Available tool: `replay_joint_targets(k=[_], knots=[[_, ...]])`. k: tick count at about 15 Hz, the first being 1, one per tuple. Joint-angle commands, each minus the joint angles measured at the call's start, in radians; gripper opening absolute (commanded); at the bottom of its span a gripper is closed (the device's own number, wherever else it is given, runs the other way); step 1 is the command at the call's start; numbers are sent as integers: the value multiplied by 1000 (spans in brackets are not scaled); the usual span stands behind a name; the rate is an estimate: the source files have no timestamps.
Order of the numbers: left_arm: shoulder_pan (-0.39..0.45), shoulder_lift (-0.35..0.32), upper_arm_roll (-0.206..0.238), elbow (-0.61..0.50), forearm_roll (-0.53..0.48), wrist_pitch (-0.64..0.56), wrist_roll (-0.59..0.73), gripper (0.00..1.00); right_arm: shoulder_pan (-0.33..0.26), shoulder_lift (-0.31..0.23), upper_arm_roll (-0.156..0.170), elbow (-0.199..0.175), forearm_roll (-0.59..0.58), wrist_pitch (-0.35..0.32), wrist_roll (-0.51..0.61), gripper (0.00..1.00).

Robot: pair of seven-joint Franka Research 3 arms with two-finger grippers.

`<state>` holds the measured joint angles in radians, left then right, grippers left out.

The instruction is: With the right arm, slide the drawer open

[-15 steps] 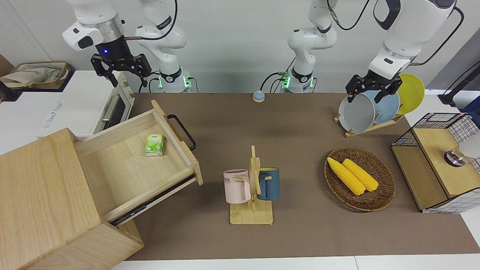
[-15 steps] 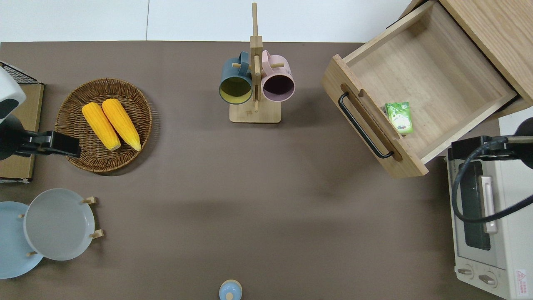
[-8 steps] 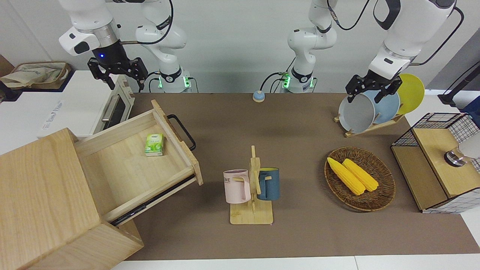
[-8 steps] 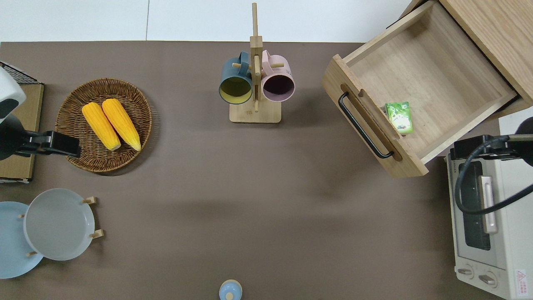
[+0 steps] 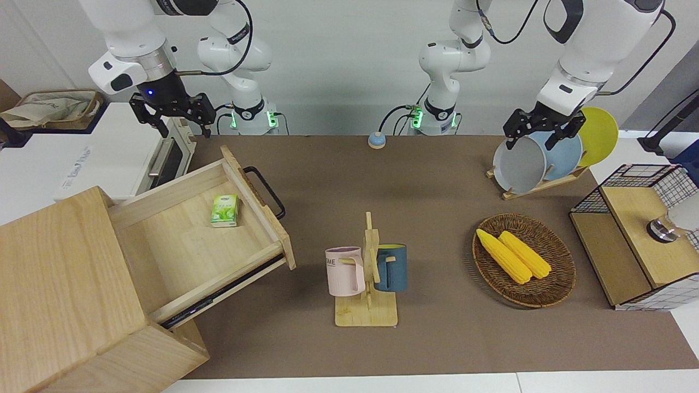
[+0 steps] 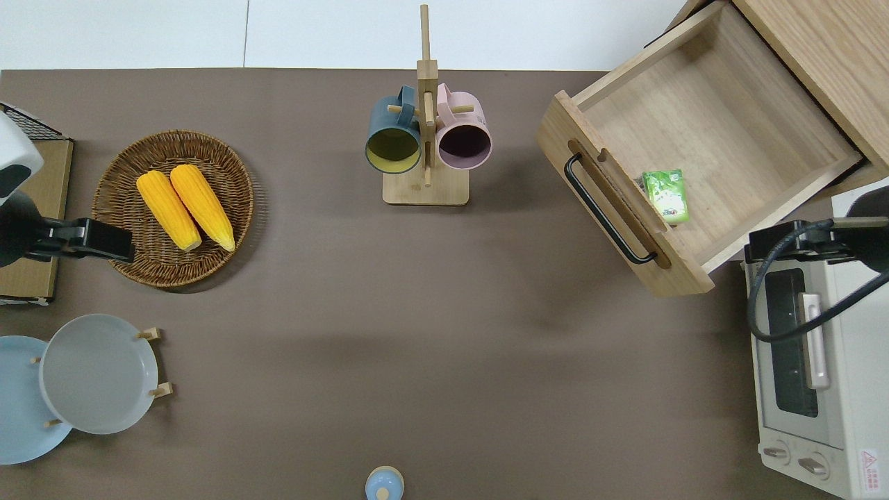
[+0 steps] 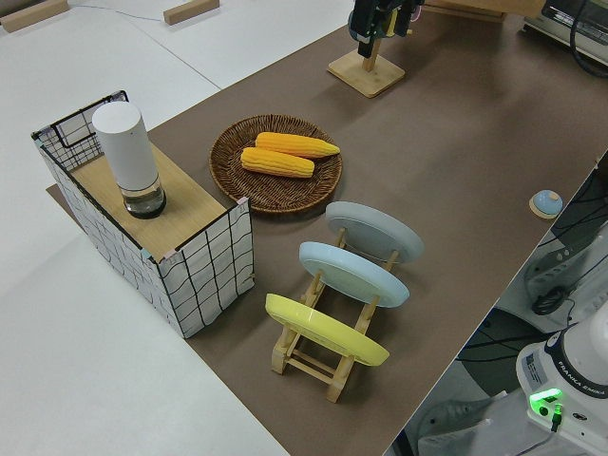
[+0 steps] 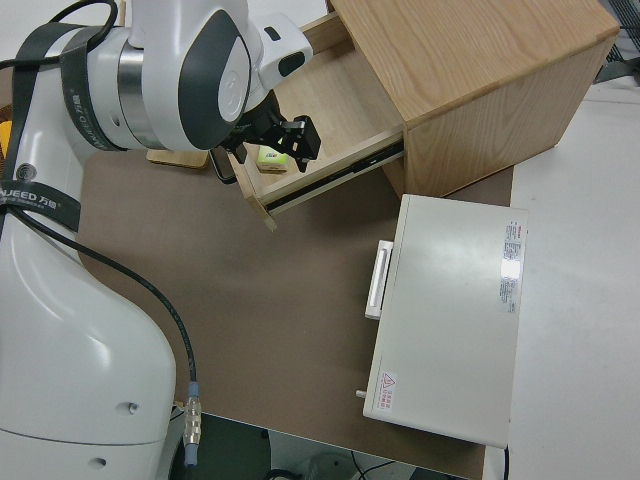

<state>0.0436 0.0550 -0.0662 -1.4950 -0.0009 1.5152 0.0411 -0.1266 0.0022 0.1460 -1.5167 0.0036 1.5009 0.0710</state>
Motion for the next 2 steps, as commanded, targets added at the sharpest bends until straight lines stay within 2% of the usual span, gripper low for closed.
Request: replay_joint_targets(k=[1,2], knots=[[-7,-4,0,10,18,-18,-10,993,-16,1,10,-4,-24,16,-14,985],[-7,-4,0,9,18,-18,-10,993,-18,1,10,-4,-24,16,-14,985]])
